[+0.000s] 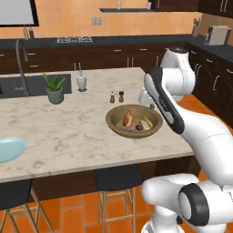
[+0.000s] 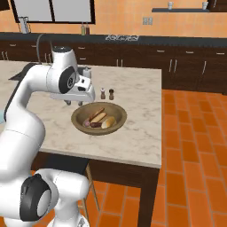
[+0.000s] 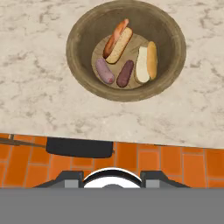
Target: Place one bun and one sausage from the bowl on each plate.
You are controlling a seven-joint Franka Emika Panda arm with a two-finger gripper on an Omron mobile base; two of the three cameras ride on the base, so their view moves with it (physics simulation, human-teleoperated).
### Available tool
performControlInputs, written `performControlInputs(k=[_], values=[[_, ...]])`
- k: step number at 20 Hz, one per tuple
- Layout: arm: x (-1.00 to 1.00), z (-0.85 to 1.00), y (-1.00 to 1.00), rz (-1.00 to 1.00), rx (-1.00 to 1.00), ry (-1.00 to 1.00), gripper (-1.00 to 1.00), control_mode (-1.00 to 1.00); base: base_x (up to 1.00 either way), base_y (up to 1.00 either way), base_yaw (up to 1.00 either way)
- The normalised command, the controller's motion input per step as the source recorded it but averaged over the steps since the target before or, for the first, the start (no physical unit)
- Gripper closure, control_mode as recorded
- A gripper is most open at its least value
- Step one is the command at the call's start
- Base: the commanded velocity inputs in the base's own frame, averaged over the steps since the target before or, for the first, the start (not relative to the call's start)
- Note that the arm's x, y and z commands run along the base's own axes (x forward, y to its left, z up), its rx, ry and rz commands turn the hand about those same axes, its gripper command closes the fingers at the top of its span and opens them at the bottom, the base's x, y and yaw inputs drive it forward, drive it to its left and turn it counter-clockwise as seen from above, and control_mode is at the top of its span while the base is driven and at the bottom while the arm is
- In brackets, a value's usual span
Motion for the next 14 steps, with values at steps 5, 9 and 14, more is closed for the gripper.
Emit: performControlInputs(k=[5,9,14], values=[[0.53,-0.34,-0.21,0.03,0.0,-0.05,-1.0,-1.0,0.0,0.0,0.0],[0.97,-0.69,-0.06,-0.09,0.07,-0.01,-1.0,-1.0,0.0,0.0,0.0],[0.98,-0.53,0.3,-0.19,0.07,0.21,-1.0,-1.0,0.0,0.0,0.0]])
